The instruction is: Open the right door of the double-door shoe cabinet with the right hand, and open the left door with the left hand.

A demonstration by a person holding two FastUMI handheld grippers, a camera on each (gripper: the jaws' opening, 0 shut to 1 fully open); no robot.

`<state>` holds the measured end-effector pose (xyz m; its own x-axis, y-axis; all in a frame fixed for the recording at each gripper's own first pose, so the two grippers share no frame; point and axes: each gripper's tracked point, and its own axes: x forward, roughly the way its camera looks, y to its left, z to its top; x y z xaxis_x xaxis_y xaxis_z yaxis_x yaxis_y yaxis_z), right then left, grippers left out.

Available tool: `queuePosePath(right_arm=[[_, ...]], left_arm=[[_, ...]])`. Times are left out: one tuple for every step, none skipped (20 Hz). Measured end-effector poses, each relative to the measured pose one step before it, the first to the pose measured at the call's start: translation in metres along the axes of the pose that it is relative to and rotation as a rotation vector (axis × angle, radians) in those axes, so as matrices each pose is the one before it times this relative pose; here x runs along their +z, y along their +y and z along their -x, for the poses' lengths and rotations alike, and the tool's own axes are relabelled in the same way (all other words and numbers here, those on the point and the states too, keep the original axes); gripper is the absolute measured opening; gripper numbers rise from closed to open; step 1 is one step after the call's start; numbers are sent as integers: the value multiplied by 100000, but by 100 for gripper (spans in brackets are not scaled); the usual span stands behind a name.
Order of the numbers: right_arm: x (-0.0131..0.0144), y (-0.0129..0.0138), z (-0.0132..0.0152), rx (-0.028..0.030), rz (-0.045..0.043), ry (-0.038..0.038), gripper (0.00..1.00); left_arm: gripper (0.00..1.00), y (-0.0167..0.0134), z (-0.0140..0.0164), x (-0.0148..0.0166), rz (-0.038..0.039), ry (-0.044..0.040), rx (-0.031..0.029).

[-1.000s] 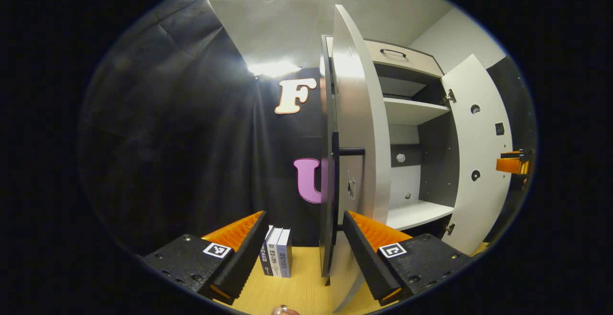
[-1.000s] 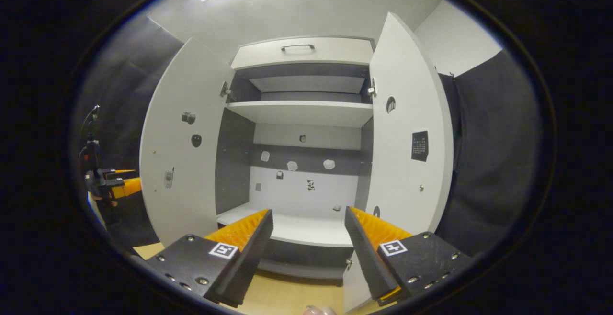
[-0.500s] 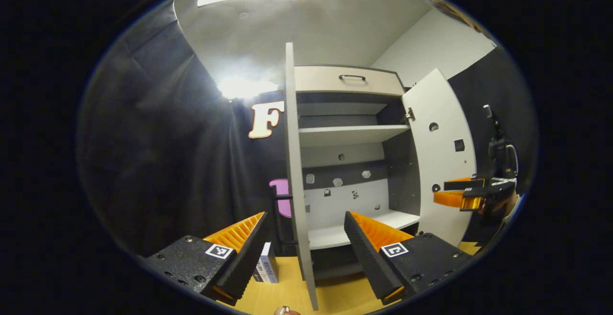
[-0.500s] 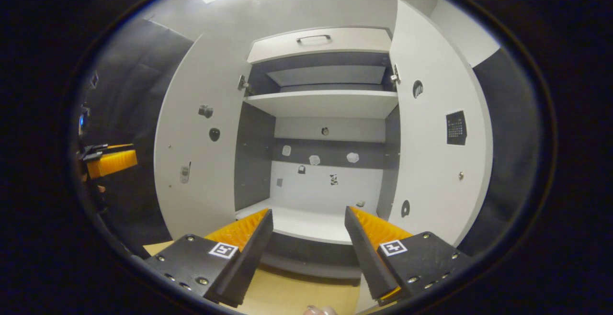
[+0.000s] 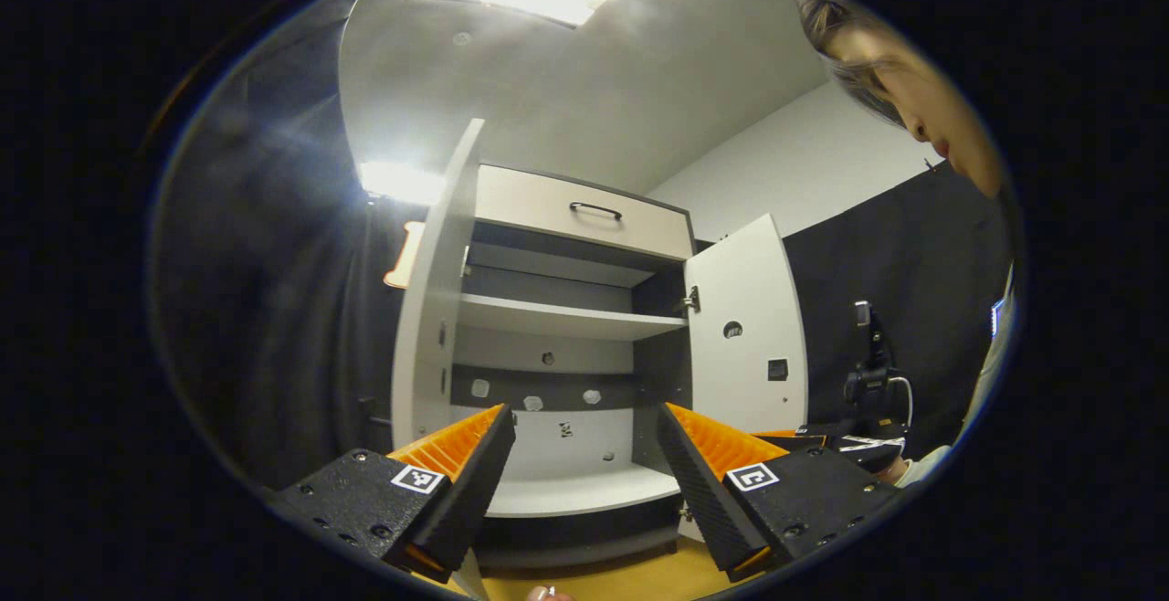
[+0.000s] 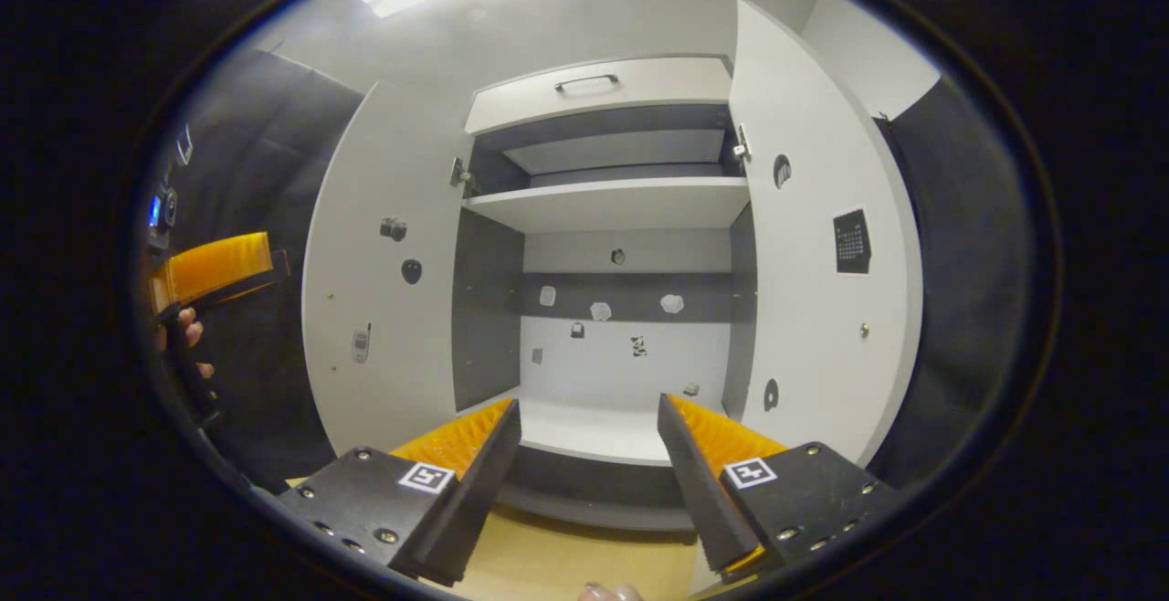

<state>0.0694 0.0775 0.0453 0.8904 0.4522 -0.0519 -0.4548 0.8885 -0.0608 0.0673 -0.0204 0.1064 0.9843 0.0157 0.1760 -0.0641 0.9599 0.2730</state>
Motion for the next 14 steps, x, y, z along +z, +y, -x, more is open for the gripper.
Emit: queuePosePath(right_arm=[[114,-111,176,-885,-858,-484,92],[180,-173,186,-1212,-964,-611,92],[101,-213,-42,-1177,-947,-516,92],[83,-152,81,-1178,-953,-85,92],[-108,-62,-4,-874,-516,391,92],[-136,53,16,-710,-183,578,92],[-44,-48,-68,-774,-12,336,92],[-44,49,24,-728,5,-2,92],[23,160,-61,-274,75,-395,92],[38,213,-53,50,233,-338,92],[-11,251,22,291,647,-82,92],[8,213,42,-4,1046,-351,92],[52,8,-85,-379,1273,-390,92],[-35,3,-20,-439,1342,-202,92]], left_arm=[[96,-469,-781,-3,1755,-2034,-1669],[96,-433,-903,-60,1879,-2506,-1207],[96,-317,-954,-320,1880,-1279,-698],[96,-233,-572,-795,962,236,-901],[96,-185,-580,-791,169,976,-894],[96,-117,-628,-816,-119,1116,-581],[97,-154,-540,-921,-200,1808,-859],[96,-277,-538,-1122,-9,2210,-1197],[96,-245,-384,-812,-80,1912,-1173],[96,-146,-498,-731,-672,1882,-789],[96,-122,-433,-473,-898,1207,-476],[96,-163,-399,-344,-582,921,-608],[94,-207,-384,-263,304,701,-868],[94,-367,-353,-394,995,1005,-1668]])
